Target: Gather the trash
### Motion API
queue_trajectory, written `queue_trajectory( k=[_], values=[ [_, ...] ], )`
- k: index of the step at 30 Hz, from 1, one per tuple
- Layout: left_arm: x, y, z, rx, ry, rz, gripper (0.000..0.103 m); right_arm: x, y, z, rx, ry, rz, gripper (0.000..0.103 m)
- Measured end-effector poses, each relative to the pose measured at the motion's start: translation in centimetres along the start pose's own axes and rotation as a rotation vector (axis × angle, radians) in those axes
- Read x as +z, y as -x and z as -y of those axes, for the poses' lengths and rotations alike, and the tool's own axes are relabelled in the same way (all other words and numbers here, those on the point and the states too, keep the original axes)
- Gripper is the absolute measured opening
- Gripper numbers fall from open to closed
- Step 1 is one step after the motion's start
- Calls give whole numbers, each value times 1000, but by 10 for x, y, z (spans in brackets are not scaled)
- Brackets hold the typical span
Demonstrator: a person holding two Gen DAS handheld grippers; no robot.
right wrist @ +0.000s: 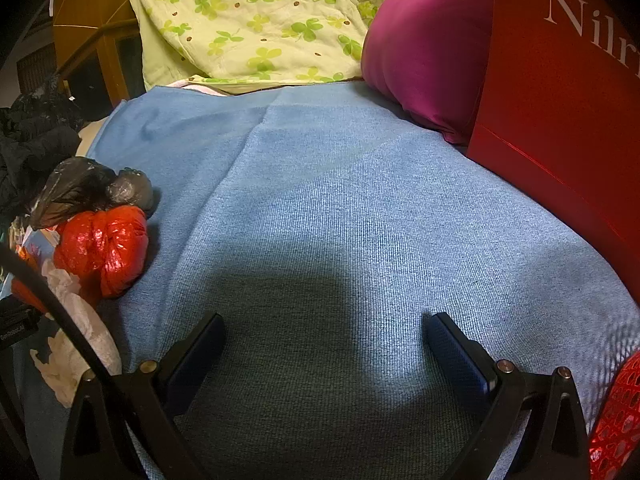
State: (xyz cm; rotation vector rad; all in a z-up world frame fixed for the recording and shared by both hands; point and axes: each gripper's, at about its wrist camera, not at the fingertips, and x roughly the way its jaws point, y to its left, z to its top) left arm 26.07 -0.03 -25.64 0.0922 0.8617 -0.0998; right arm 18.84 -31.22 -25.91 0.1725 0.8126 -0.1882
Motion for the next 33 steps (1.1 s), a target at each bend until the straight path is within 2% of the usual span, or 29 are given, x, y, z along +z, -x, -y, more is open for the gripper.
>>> queue_trajectory(
  k=[33],
  values=[
    [0, 0, 0, 0, 1, 0, 103, 1, -2, -2, -1, 2, -1, 103]
  ],
)
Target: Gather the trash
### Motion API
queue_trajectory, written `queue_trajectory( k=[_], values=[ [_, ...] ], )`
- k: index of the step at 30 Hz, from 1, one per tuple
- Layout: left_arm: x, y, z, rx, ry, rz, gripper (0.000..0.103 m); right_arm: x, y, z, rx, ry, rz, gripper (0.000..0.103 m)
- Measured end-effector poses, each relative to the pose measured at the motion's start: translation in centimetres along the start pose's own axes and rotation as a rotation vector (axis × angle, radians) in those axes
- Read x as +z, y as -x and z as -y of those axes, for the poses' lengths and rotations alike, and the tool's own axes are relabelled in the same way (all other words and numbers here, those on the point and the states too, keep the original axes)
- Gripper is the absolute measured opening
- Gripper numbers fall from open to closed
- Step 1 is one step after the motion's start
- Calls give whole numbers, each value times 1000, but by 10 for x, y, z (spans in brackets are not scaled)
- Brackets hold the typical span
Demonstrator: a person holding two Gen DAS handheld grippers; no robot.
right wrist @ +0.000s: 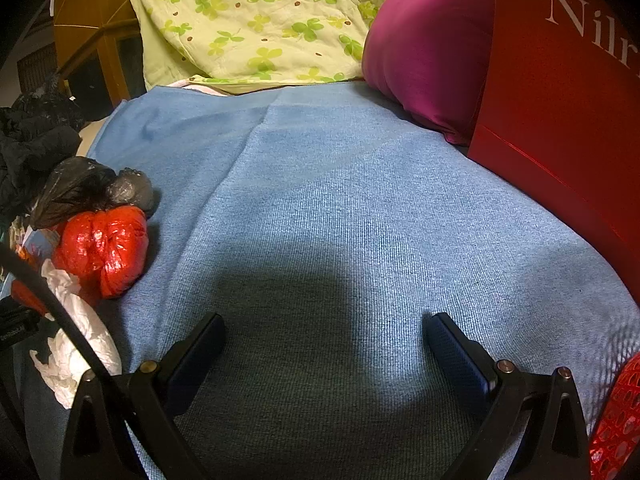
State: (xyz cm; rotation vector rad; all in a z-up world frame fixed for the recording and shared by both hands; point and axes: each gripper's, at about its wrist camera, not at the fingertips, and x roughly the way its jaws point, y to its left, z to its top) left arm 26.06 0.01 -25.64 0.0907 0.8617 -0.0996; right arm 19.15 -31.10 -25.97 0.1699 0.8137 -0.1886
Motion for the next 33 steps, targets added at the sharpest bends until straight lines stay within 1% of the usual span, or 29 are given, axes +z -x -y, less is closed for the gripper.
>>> queue_trajectory(
  k=[9, 33],
  values=[
    [0, 0, 0, 0, -1, 0, 103, -1, 1, -3, -24, 7, -1, 103],
    [0, 0, 0, 0, 0, 0, 103, 1, -3, 1, -8, 5, 2, 103]
  ],
)
